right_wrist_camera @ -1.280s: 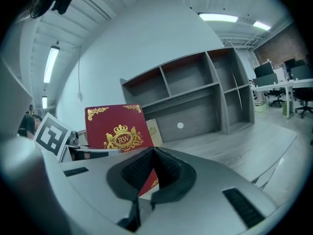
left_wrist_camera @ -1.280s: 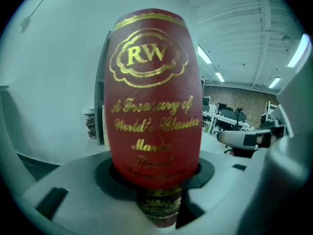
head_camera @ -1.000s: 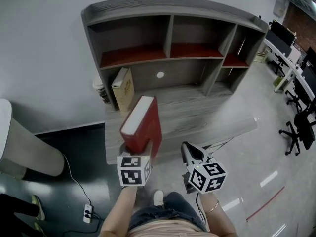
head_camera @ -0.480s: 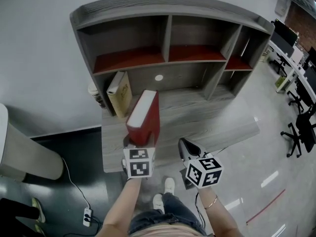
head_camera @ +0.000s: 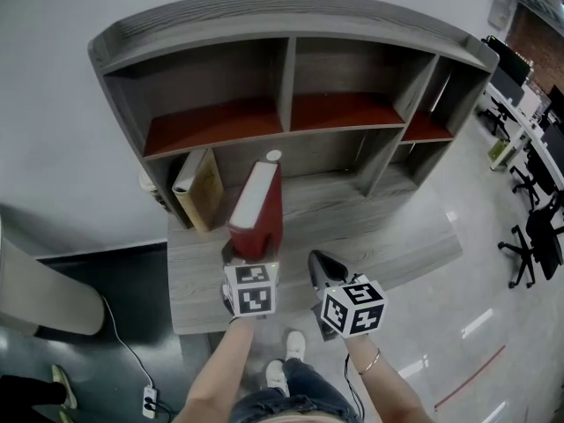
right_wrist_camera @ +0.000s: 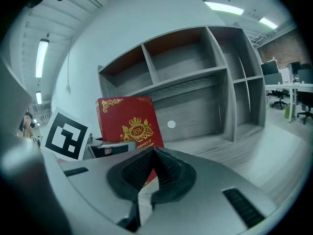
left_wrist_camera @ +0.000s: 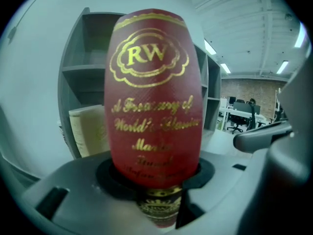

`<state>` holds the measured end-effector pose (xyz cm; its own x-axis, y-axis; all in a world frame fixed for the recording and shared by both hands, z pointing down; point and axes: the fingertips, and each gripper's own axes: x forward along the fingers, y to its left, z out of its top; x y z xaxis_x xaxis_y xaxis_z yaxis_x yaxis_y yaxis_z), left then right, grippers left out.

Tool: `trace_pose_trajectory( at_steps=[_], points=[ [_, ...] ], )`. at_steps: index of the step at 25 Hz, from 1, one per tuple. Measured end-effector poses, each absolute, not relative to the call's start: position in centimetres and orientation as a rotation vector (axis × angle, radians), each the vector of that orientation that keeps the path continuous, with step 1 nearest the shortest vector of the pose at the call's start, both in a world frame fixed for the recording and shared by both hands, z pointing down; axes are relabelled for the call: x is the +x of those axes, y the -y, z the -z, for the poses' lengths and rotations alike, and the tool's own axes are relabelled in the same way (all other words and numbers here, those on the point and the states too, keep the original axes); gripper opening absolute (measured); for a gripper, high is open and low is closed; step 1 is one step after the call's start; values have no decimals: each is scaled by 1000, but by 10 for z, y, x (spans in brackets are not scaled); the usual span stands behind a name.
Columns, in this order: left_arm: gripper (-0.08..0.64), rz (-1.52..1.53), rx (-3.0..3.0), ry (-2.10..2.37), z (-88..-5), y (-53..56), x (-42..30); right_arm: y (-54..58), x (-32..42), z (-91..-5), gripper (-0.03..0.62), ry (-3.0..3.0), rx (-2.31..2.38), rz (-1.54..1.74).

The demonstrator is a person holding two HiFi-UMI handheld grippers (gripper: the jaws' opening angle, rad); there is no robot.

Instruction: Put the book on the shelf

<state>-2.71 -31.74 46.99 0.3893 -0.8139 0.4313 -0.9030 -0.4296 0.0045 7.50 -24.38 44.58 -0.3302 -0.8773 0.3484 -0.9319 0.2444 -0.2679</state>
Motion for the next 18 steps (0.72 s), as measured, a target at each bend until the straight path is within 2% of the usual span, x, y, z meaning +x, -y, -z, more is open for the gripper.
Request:
trace_pose_trajectory(
  at_steps=[18],
  points=[
    [218, -515, 2372, 1630, -496, 400, -10, 307, 97, -477, 9, 2337, 1710, -723]
  ],
)
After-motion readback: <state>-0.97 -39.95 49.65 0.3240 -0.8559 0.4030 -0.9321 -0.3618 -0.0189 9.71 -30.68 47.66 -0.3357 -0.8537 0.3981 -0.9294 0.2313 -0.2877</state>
